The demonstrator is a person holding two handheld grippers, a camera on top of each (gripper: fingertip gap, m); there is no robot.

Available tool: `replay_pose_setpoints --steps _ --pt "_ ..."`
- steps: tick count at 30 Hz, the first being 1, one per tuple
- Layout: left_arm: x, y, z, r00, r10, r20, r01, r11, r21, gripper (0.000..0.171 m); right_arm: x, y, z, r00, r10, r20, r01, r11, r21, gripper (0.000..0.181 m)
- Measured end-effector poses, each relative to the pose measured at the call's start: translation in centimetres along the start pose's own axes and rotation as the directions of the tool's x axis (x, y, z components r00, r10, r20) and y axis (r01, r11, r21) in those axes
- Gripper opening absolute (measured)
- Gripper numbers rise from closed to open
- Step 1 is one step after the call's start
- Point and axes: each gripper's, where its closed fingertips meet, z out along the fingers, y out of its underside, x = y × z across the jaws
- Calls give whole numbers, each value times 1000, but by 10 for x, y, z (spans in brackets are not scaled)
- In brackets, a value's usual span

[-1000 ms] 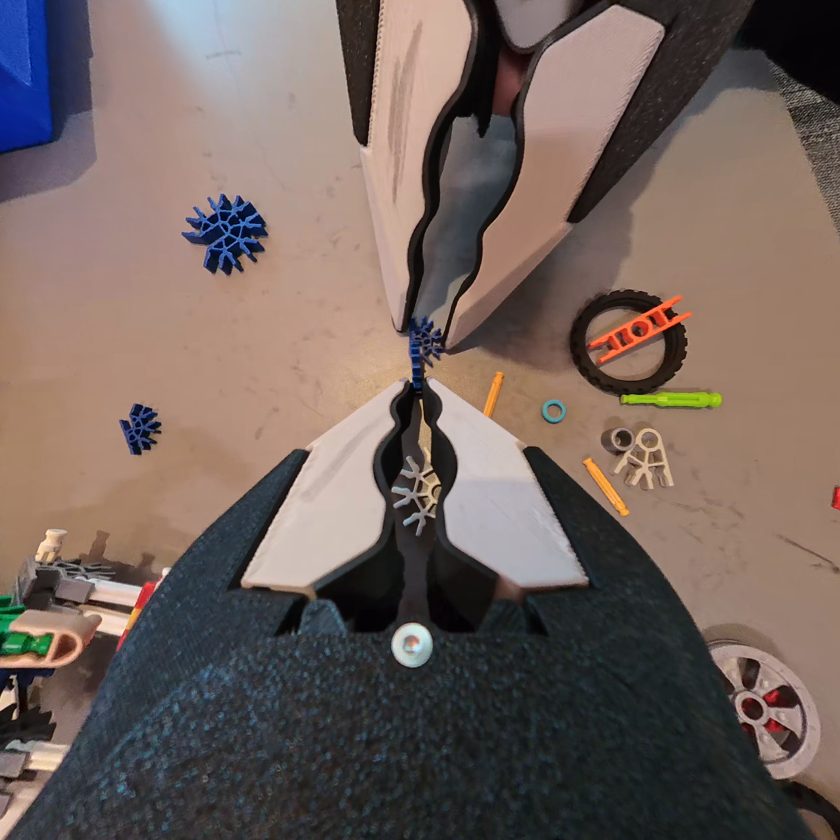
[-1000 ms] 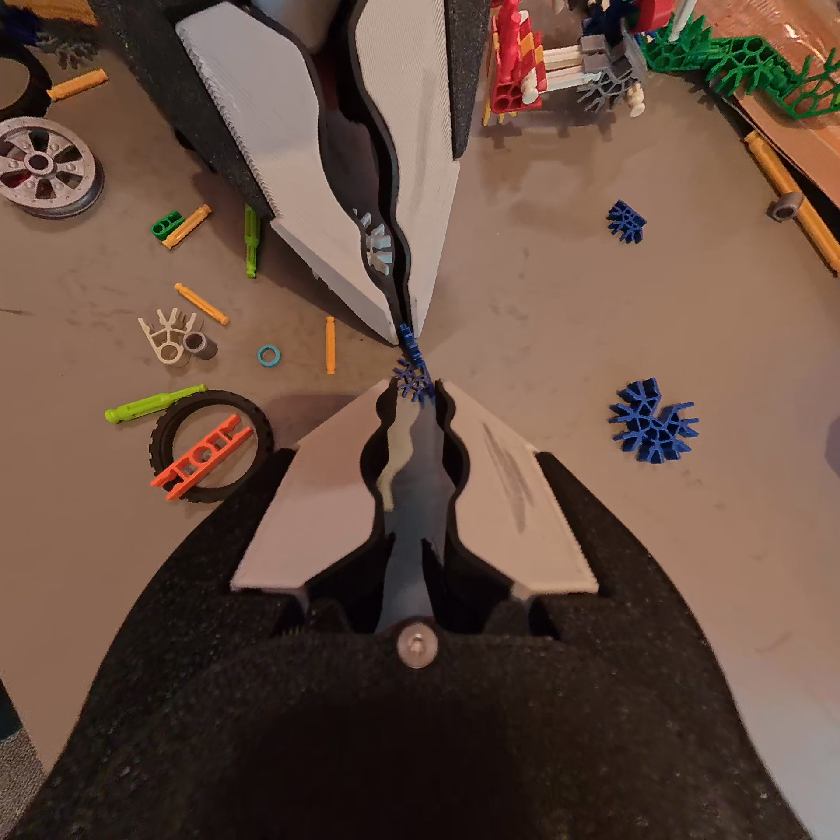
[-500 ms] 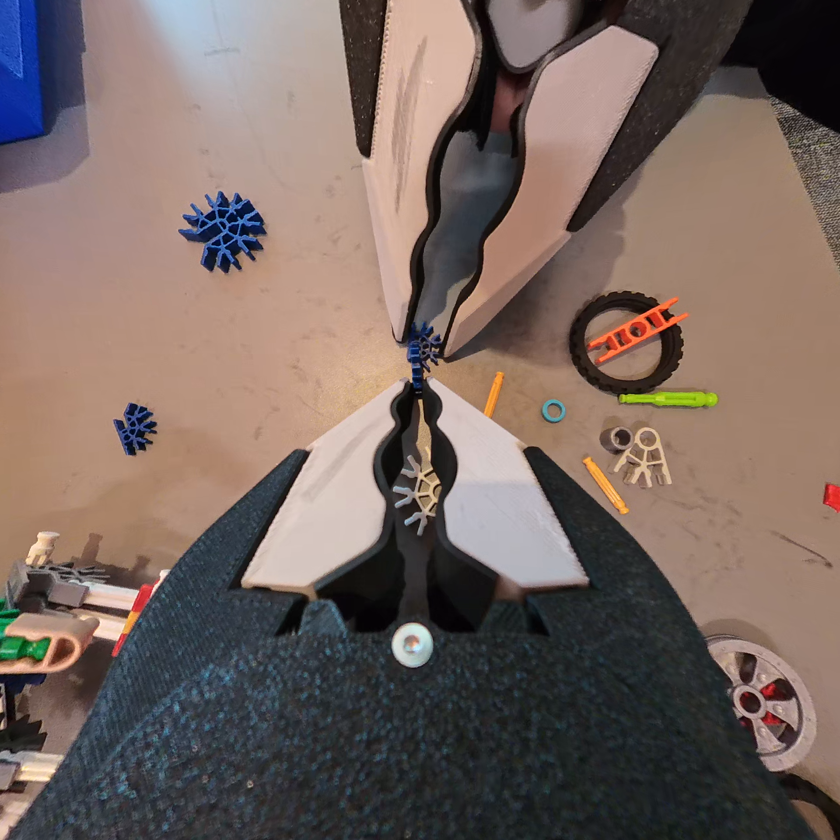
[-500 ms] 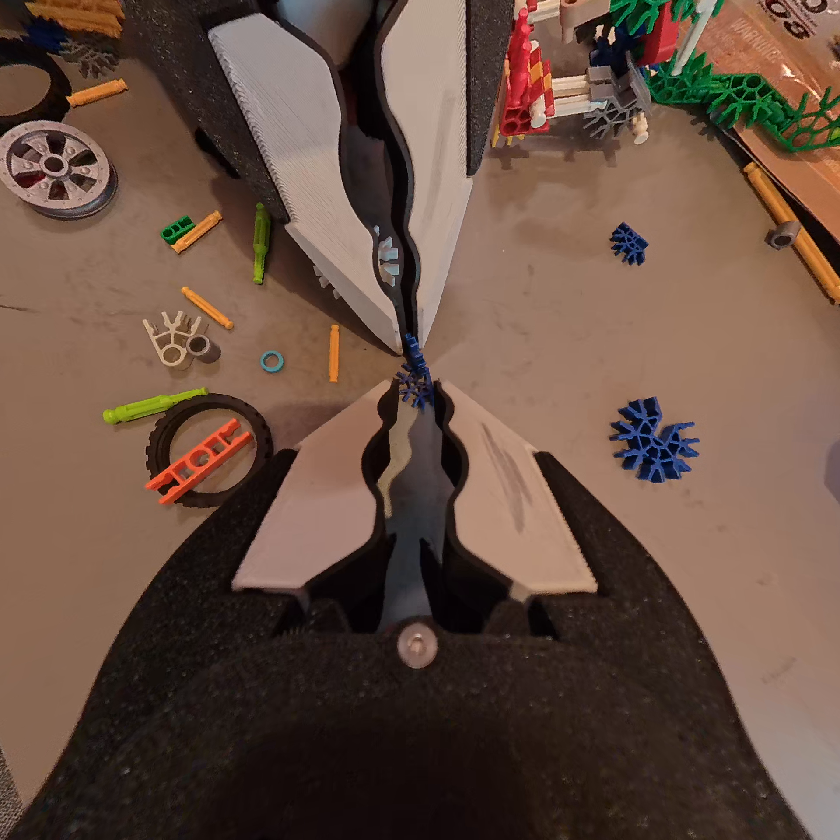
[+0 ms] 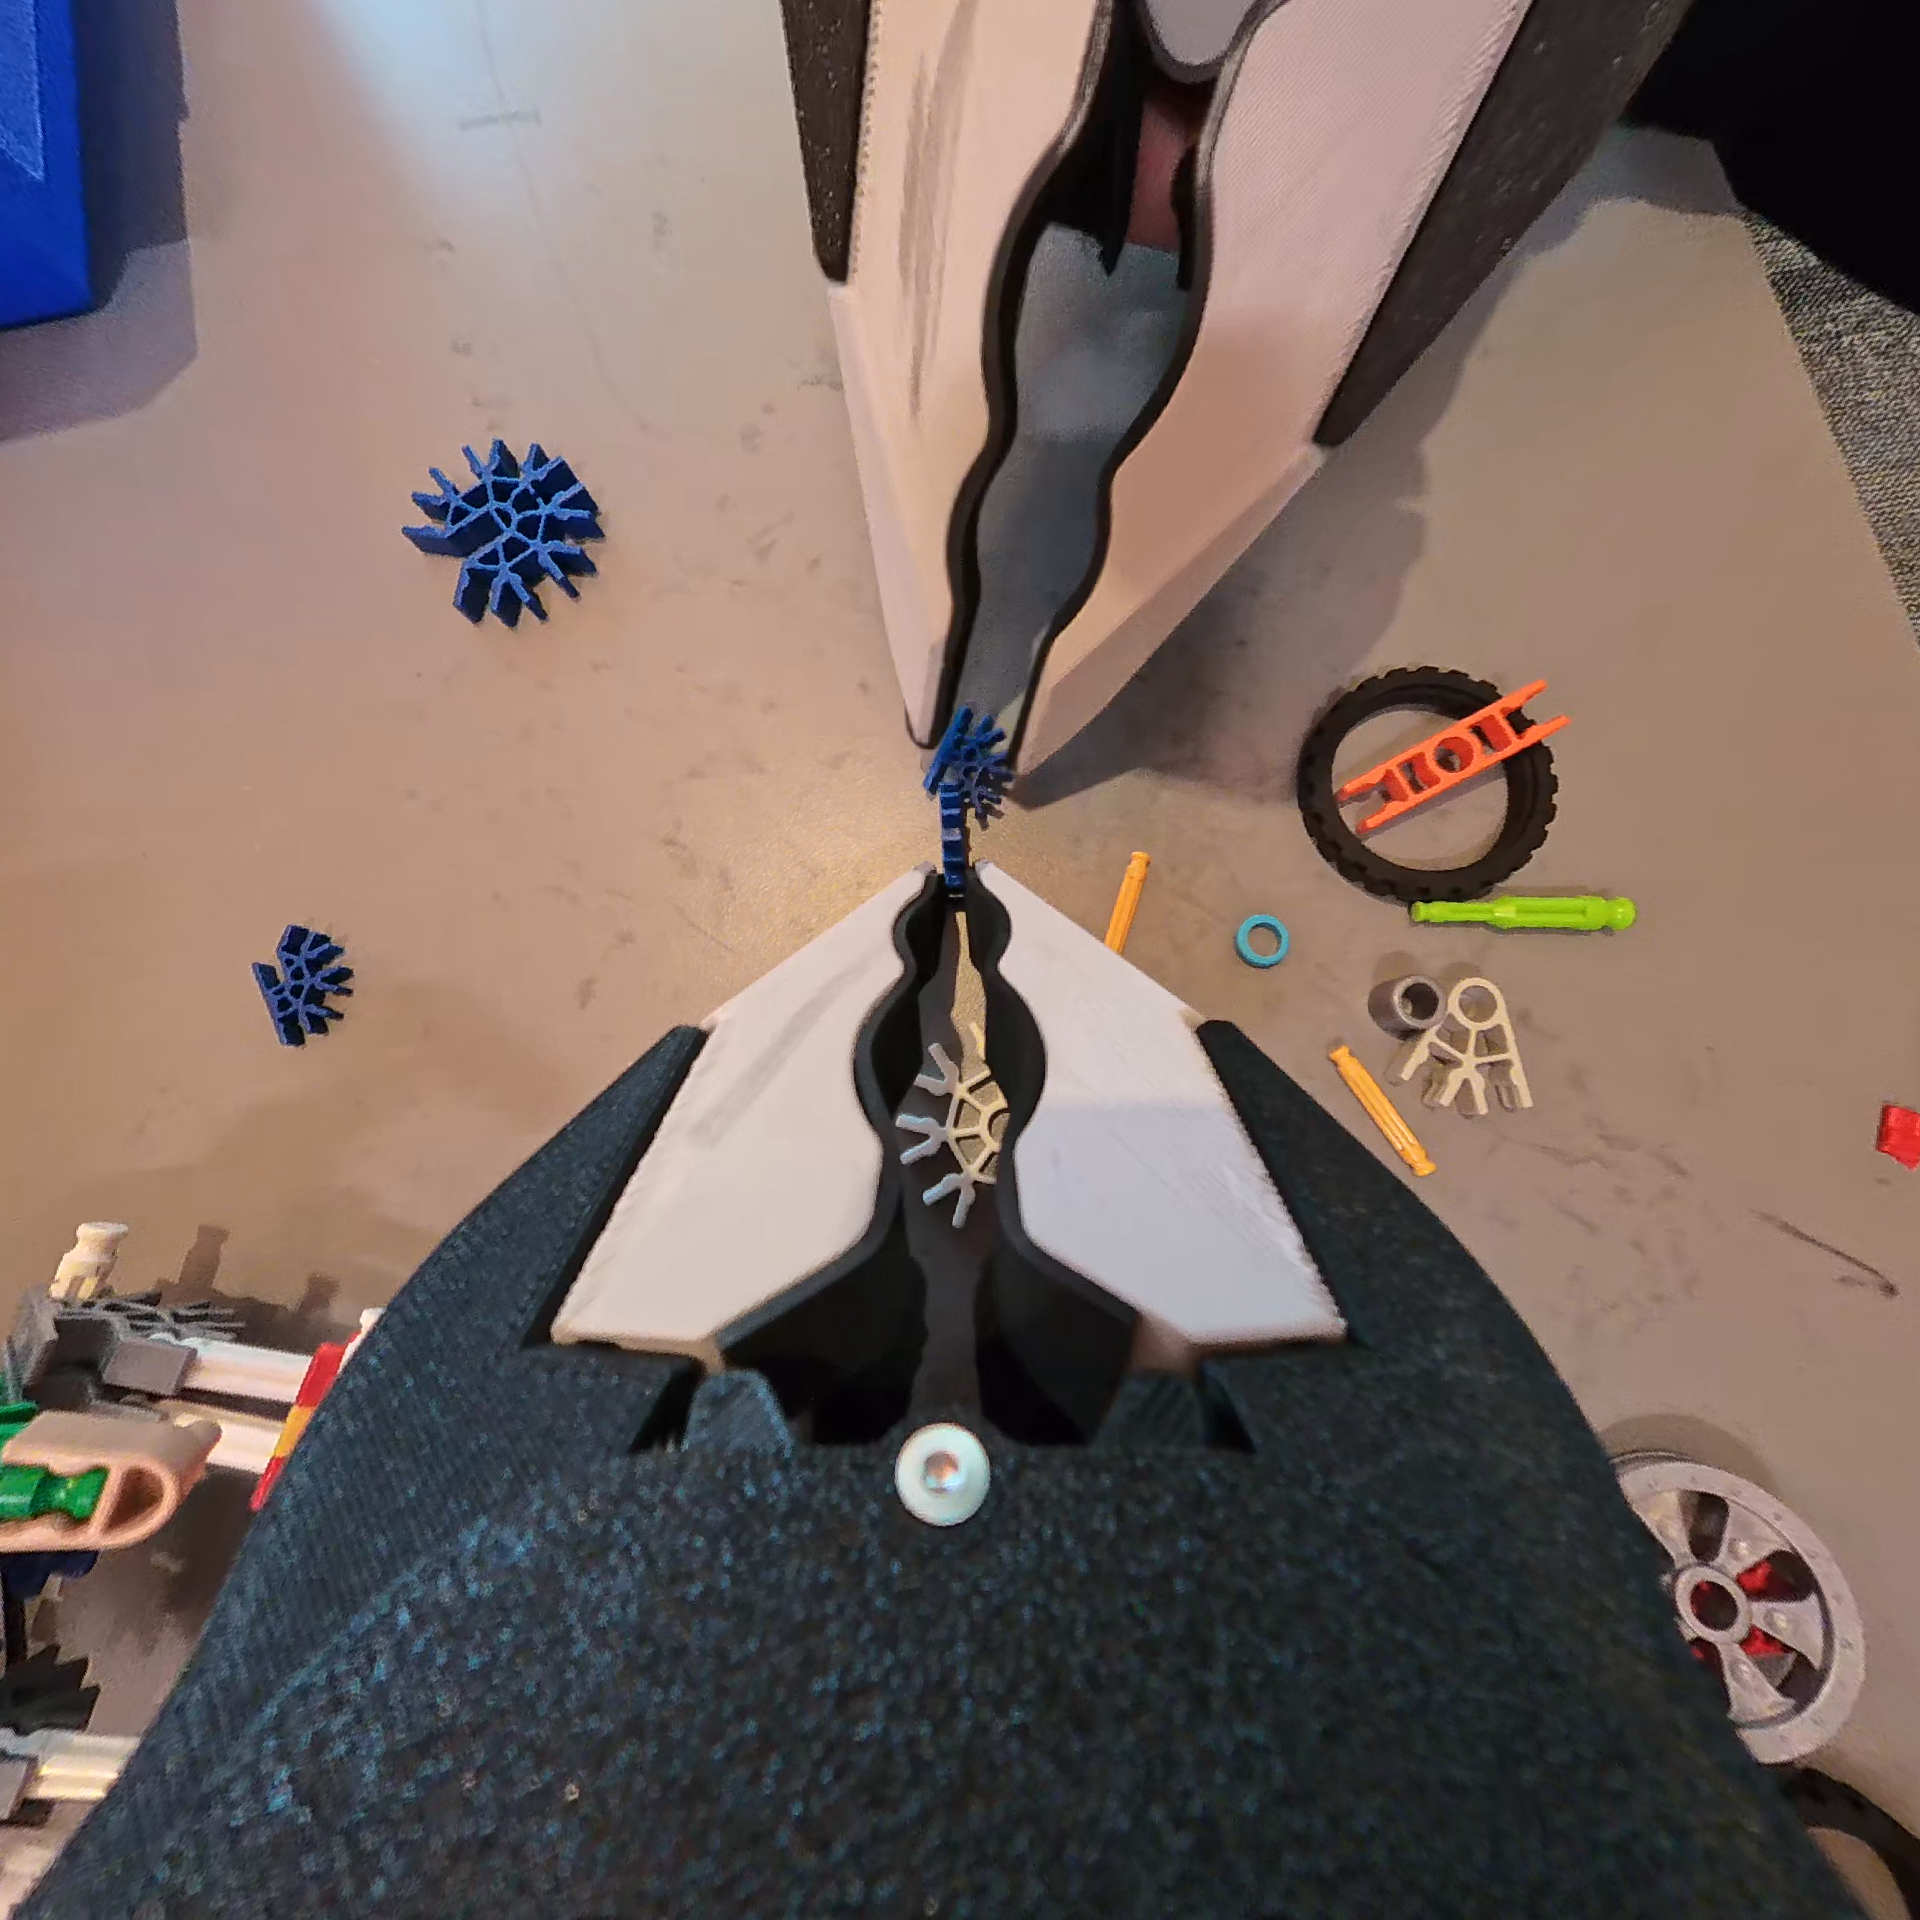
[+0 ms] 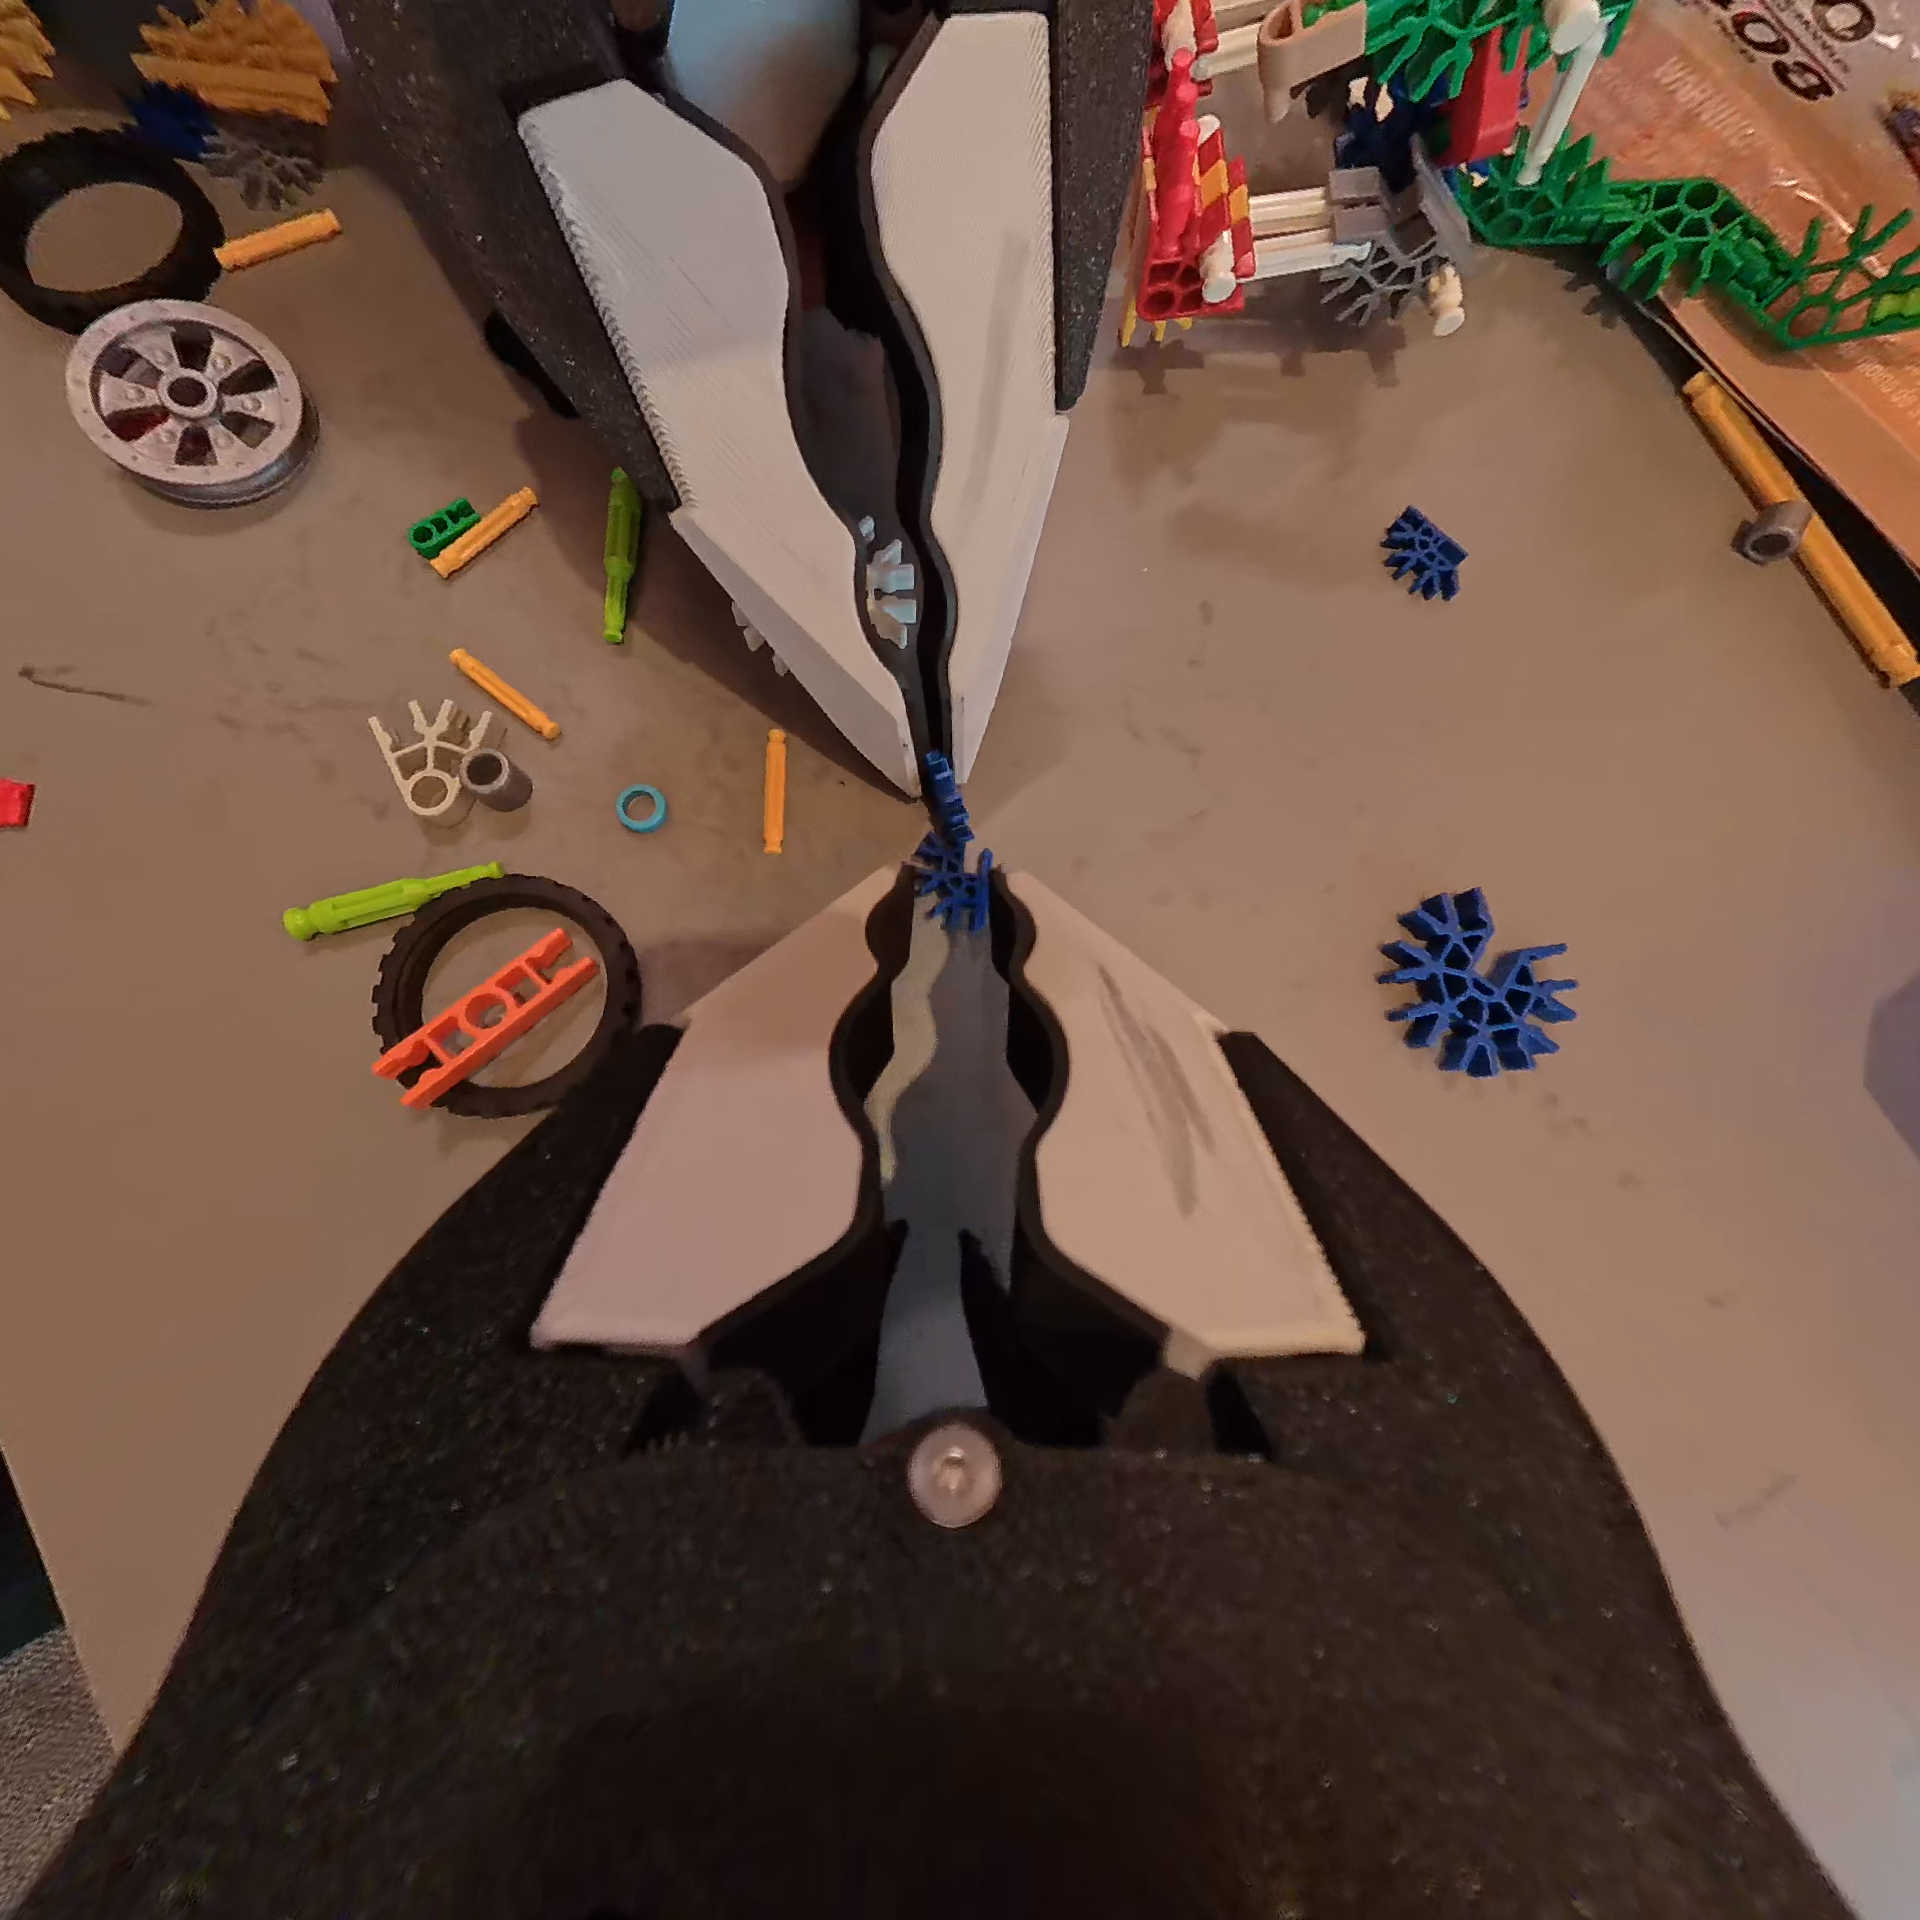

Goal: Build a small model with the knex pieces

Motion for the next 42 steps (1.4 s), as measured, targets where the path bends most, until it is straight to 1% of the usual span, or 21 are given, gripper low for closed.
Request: replay_pose_setpoints --steps 4,7,10,12,27,32,42 --pt "0 0 0 1000 -3 -4 3 1000 1 1 3 5 0 1000 -11 -13 11 999 -38 19" --pt "0 0 0 1000 -3 -5 3 1000 1 1 2 7 4 1000 -12 4 12 999 -50 19" --pt "0 0 0 1000 -4 -7 4 1000 2 1 0 6 5 1000 -19 12 20 999 -46 18" --pt "0 0 0 1000 -4 -7 4 1000 2 1 1 6 5 1000 -27 13 27 999 -44 13" --pt "1 1 -1 1000 6 -29 -6 1000 -2 1 -4 8 2 997 -63 48 64 998 -23 12" --pt "3 3 -3 998 37 -51 -37 999 -11 1 -9 7 3 994 -79 75 80 997 -12 11" --pt "10 1 -2 993 74 -92 -74 997 9 1 -15 4 5 988 -105 116 104 994 15 11"
